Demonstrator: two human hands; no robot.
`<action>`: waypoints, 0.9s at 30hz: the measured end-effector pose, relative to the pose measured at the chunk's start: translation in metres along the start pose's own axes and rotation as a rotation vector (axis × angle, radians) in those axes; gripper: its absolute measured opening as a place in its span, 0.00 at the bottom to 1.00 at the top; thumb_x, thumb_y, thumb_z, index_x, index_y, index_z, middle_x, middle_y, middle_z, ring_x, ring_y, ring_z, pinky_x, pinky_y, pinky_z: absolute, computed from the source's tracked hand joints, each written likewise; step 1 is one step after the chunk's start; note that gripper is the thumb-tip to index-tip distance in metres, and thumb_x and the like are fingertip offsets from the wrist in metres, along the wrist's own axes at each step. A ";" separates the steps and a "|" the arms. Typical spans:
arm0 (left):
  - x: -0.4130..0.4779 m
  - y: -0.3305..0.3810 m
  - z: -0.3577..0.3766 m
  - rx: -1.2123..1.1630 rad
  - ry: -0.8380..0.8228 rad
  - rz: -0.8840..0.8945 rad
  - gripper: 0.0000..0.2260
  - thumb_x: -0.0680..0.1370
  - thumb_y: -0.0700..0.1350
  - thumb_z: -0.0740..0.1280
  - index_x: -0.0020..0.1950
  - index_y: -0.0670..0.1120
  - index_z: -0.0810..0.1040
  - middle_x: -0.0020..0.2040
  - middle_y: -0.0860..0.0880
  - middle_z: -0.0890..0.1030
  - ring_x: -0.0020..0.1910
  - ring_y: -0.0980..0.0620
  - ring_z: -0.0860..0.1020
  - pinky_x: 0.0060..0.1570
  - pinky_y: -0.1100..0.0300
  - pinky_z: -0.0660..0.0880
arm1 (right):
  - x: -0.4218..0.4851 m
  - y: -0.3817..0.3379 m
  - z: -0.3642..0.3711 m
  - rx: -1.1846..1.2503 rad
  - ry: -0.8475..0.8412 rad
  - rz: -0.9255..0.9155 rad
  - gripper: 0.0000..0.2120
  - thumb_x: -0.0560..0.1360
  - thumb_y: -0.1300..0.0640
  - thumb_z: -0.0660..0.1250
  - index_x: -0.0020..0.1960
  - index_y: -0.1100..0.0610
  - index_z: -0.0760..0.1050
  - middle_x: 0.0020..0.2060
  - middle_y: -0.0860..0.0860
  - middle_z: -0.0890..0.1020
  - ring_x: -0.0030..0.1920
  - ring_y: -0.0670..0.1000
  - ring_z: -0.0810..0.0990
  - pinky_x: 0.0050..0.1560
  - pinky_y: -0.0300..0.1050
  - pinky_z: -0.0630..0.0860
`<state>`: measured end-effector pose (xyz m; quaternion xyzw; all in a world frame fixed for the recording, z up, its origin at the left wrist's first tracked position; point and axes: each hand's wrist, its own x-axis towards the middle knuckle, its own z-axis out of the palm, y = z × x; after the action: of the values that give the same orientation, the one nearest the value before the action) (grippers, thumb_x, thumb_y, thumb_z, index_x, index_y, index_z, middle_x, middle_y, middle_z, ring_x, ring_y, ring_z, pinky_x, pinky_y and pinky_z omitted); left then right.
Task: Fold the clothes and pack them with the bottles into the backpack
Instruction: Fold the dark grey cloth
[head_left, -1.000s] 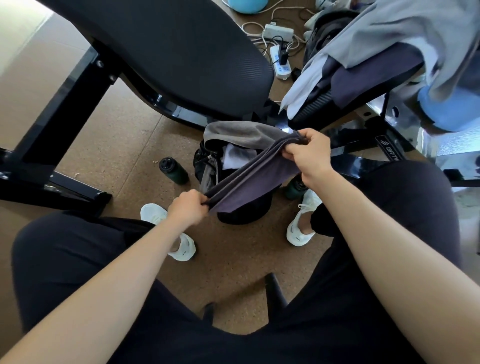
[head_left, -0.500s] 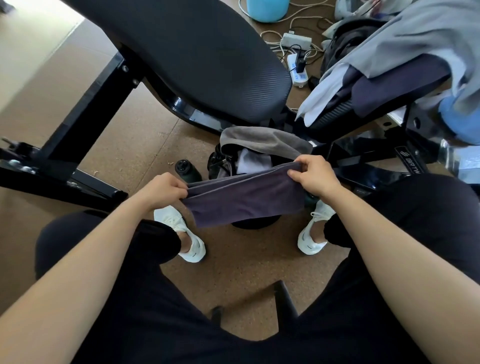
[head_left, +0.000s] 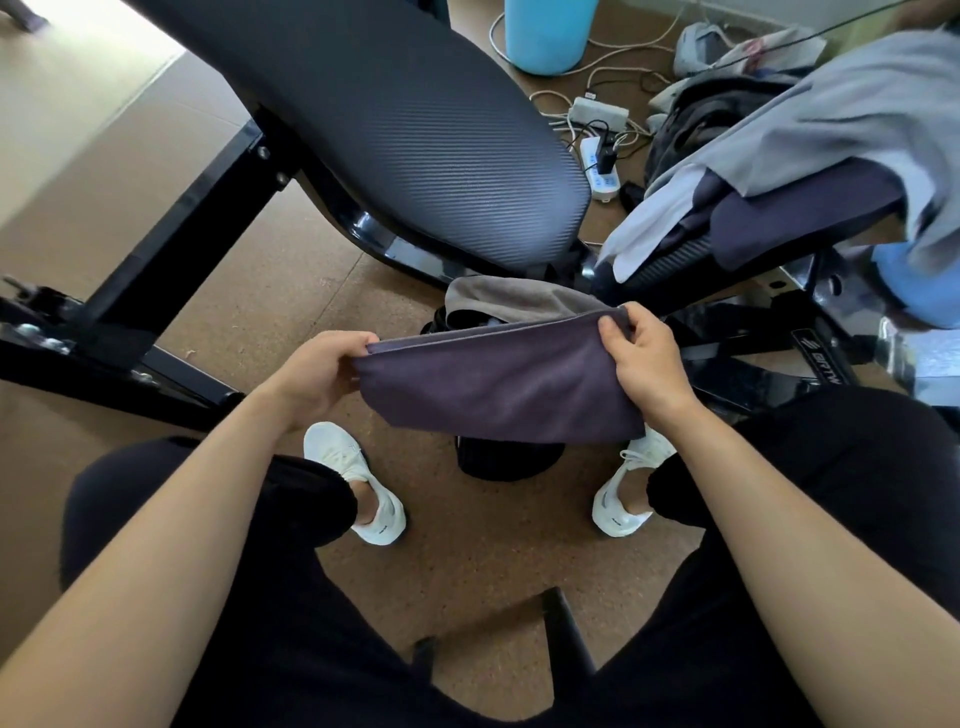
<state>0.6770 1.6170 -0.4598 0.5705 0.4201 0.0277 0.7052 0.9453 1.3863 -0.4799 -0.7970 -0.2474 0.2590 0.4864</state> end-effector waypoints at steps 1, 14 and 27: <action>0.001 -0.002 0.000 -0.070 -0.018 -0.053 0.08 0.68 0.44 0.60 0.42 0.42 0.76 0.37 0.45 0.74 0.36 0.49 0.71 0.39 0.54 0.67 | 0.000 0.002 0.001 -0.010 0.001 0.010 0.13 0.83 0.55 0.64 0.40 0.49 0.71 0.36 0.44 0.77 0.37 0.42 0.73 0.40 0.38 0.69; 0.005 -0.004 0.039 -0.253 0.033 -0.117 0.13 0.83 0.50 0.65 0.60 0.43 0.82 0.55 0.45 0.87 0.58 0.45 0.84 0.54 0.58 0.80 | 0.003 0.005 0.006 -0.025 0.092 0.123 0.13 0.82 0.53 0.64 0.42 0.59 0.71 0.38 0.51 0.77 0.40 0.50 0.73 0.43 0.49 0.71; -0.001 -0.013 0.099 0.273 0.193 0.308 0.09 0.81 0.42 0.70 0.58 0.44 0.73 0.49 0.49 0.81 0.45 0.58 0.79 0.46 0.60 0.77 | -0.026 -0.028 0.044 0.044 -0.066 -0.063 0.15 0.76 0.42 0.66 0.43 0.54 0.74 0.39 0.57 0.81 0.40 0.52 0.77 0.47 0.63 0.77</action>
<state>0.7330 1.5349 -0.4703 0.7127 0.3933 0.1323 0.5656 0.8935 1.4094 -0.4676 -0.7689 -0.2824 0.2749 0.5034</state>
